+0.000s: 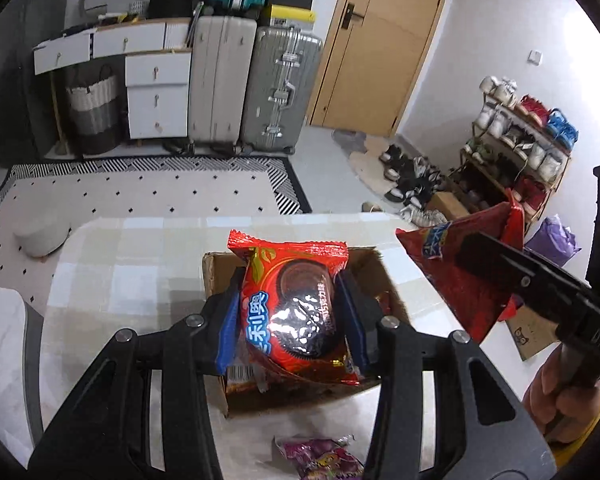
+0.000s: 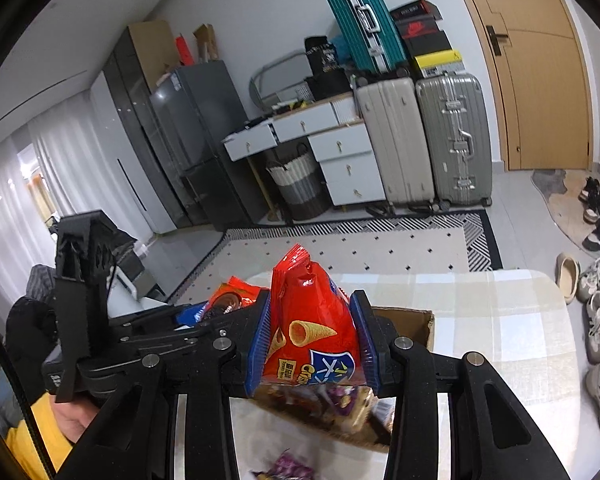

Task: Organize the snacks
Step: 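Lower the red chip bag into the box with the right tool while the left tool lowers the Oreo pack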

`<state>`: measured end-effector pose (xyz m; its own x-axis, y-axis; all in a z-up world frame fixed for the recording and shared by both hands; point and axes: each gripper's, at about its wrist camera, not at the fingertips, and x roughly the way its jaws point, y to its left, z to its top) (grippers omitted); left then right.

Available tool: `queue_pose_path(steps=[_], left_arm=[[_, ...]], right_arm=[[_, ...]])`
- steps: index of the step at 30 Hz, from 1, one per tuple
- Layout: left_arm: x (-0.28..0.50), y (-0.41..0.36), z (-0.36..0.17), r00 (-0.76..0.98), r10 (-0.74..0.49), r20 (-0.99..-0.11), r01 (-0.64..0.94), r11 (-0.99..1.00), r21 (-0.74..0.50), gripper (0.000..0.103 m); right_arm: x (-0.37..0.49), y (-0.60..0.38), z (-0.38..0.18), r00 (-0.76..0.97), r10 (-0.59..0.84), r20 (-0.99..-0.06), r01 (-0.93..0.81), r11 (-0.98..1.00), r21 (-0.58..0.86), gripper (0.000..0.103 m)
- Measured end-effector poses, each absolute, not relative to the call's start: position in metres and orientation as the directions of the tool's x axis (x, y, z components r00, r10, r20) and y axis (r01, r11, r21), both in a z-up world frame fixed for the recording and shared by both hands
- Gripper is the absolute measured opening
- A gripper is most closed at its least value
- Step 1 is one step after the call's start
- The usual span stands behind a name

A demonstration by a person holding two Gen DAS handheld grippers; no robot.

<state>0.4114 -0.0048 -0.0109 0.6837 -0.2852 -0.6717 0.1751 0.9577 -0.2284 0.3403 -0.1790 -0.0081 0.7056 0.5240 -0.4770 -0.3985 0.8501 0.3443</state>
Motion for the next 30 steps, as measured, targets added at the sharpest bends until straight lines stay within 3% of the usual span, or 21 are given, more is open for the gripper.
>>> queue_pose_path(steps=[17, 30], left_arm=[[0.534, -0.029, -0.088, 0.577, -0.28, -0.767, 0.147, 0.96, -0.239, 0.041], [0.512, -0.035, -0.101, 0.588, -0.269, -0.763, 0.146, 0.963, -0.227, 0.041]], right_arm=[[0.414, -0.175, -0.083, 0.64, 0.48, -0.6, -0.316, 0.876, 0.363, 0.039], [0.414, -0.163, -0.095, 0.618, 0.471, -0.63, -0.32, 0.882, 0.345, 0.04]])
